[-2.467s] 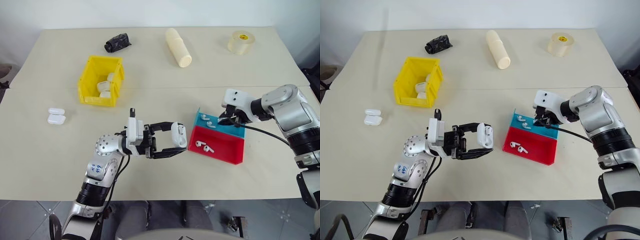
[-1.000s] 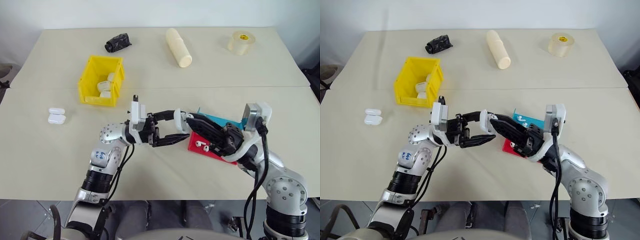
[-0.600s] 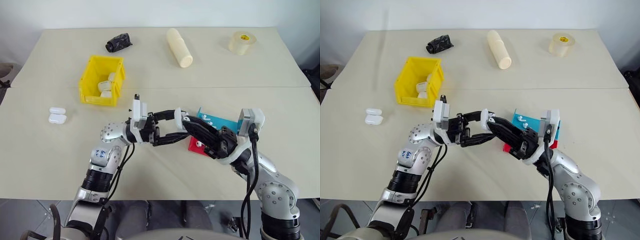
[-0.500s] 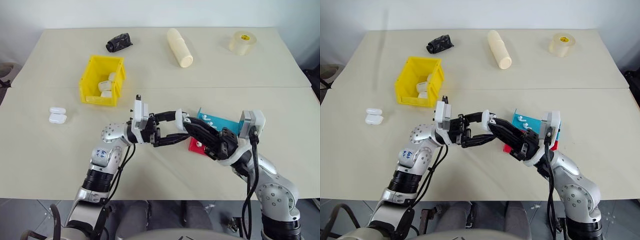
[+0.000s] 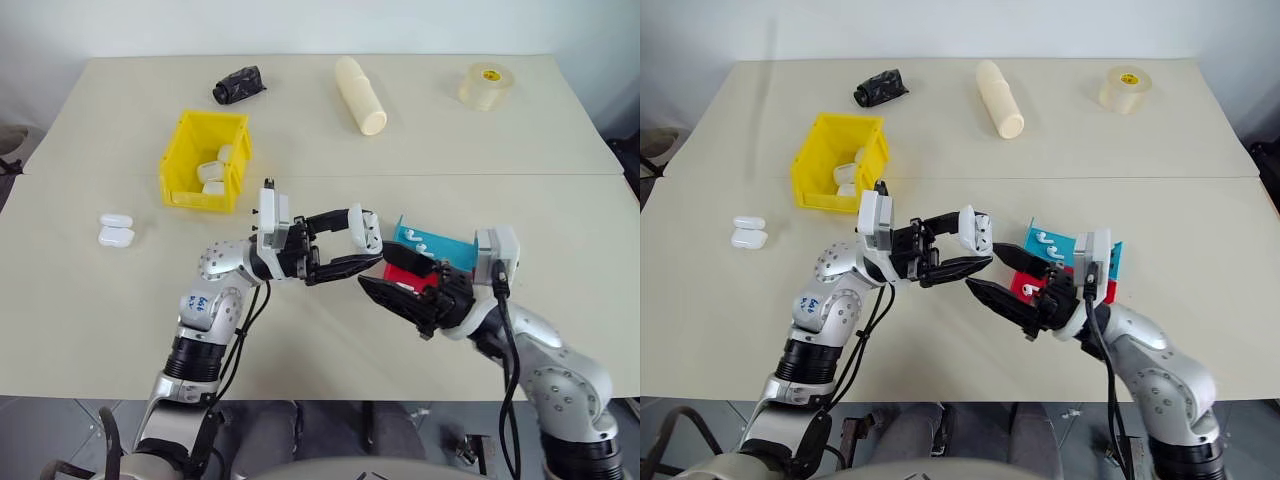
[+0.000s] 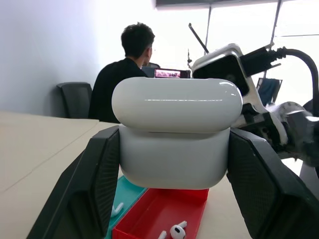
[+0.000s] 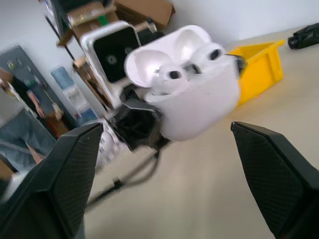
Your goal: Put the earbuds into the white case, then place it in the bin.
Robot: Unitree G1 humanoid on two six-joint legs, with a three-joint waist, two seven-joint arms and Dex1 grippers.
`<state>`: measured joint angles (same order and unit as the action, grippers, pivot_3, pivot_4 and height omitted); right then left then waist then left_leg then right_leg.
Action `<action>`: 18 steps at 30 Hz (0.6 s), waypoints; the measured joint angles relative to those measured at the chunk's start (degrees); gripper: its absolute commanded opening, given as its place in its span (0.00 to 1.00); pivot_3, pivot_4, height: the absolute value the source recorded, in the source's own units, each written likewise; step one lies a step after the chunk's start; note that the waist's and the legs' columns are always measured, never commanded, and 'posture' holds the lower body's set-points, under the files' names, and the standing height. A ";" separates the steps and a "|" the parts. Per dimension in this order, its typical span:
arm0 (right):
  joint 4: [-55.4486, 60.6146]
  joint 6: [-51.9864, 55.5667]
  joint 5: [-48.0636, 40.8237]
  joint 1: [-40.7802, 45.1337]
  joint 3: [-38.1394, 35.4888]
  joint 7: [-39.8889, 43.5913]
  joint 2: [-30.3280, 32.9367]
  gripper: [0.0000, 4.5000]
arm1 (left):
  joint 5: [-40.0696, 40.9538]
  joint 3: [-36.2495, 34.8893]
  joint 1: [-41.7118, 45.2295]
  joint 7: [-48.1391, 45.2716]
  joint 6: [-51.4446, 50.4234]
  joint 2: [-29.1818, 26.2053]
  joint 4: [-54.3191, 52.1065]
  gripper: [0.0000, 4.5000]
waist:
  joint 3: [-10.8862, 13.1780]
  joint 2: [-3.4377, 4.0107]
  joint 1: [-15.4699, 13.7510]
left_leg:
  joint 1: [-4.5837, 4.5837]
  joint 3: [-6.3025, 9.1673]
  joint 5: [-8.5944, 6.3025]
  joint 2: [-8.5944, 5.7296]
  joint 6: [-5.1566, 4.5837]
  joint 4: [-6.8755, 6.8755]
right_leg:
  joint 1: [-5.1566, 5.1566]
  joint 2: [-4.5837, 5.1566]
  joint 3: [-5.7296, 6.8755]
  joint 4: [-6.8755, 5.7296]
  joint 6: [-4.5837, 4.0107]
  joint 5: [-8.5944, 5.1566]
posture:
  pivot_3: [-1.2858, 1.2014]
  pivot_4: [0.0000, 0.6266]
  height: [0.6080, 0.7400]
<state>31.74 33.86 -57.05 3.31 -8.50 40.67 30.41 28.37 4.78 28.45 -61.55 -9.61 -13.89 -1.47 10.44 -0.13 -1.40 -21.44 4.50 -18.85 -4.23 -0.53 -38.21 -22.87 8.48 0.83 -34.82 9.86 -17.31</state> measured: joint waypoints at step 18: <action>-4.58 -1.54 16.36 13.49 10.01 9.20 9.44 0.01 | -19.02 11.58 4.92 -2.33 3.42 -10.86 4.56 0.62 | 0.02 -0.03 0.12 | 0.01 -0.04 0.00 0.06 0.00 0.05 | -0.01 -0.03 0.00 0.04 -0.01 -0.01 | 0.52 0.24 1.00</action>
<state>27.15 32.32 -40.68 16.79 1.50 49.87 39.85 9.35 16.36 33.37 -63.88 -6.19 -24.75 3.09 10.45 -0.16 -1.28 -21.43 4.46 -18.85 -4.18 -0.54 -38.16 -22.88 8.44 0.83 -34.78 9.84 -17.31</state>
